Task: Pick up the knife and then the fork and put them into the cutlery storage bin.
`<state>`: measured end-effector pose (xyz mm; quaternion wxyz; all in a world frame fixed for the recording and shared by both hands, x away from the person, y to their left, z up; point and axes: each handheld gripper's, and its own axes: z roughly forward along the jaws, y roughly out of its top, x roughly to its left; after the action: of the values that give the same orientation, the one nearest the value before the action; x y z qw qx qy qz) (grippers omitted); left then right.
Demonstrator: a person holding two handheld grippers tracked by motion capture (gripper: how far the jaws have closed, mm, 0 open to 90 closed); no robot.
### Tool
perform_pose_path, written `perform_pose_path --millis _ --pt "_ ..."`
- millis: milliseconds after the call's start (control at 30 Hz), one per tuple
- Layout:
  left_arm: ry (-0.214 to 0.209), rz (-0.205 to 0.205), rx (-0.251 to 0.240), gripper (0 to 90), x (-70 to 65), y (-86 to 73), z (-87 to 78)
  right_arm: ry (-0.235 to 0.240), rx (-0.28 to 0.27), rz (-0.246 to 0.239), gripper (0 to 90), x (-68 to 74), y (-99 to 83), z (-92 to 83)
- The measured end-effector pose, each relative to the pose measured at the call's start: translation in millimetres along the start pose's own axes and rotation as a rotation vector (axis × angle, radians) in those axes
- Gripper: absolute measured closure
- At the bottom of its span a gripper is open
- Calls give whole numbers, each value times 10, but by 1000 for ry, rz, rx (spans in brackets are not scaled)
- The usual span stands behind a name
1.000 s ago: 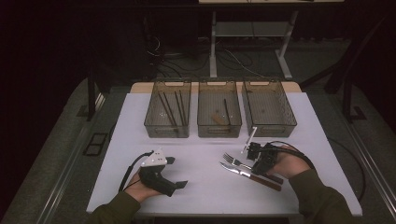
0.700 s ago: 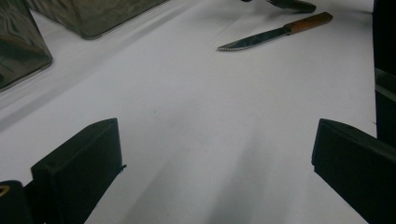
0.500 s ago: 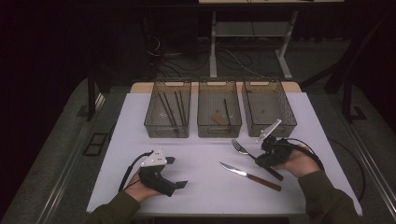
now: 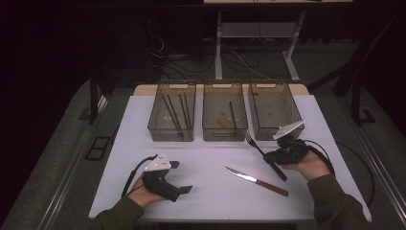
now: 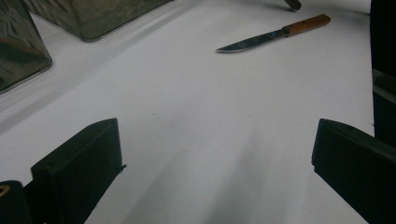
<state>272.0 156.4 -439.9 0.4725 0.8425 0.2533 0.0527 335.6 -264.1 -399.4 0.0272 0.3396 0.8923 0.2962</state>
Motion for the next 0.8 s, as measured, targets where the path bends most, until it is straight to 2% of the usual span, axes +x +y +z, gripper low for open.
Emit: perform_pose_path --millis 233,467,633,800 --pt "2 1 -2 6 2 1 -4 -37 -90 37 771 -39 -18 -59" --pt "9 0 -8 3 6 -2 -8 -59 -146 72 770 -97 -50 -90" --pt "8 -6 -18 2 15 -5 -23 -92 -203 86 770 -131 -64 -147" --pt "17 6 -13 1 28 -5 -32 -109 -257 107 770 -155 -76 -209"
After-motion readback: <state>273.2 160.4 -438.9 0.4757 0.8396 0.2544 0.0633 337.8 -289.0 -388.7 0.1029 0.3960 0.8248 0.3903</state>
